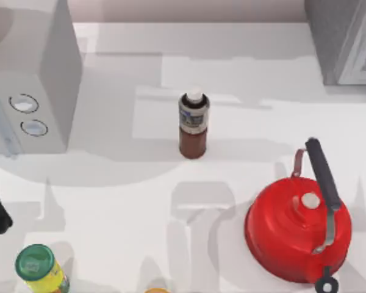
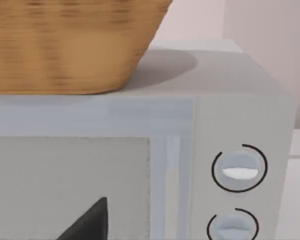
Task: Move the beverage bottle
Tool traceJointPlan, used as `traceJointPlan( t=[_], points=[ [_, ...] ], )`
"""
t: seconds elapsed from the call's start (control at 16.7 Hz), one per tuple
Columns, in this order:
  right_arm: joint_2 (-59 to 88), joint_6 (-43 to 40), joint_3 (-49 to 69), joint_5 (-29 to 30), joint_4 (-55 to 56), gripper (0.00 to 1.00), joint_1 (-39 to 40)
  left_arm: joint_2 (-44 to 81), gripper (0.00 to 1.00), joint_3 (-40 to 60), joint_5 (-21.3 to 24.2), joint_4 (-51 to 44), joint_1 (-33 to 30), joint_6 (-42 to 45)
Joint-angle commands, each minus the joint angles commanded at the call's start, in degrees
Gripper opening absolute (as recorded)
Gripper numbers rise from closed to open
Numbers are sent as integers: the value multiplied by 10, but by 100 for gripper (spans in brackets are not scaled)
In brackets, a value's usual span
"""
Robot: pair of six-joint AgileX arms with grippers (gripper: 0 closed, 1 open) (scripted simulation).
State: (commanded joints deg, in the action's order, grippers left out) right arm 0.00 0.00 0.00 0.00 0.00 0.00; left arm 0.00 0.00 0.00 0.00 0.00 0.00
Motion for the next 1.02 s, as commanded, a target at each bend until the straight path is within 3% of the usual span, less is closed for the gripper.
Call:
traceJointPlan(
  t=[0.42, 1.02],
  points=[
    [91, -9, 52, -6, -15, 100, 31, 0, 100, 0, 0, 0, 0, 0],
    [583, -52, 358, -50, -27, 100, 199, 0, 100, 0, 0, 0, 0, 0]
  ],
)
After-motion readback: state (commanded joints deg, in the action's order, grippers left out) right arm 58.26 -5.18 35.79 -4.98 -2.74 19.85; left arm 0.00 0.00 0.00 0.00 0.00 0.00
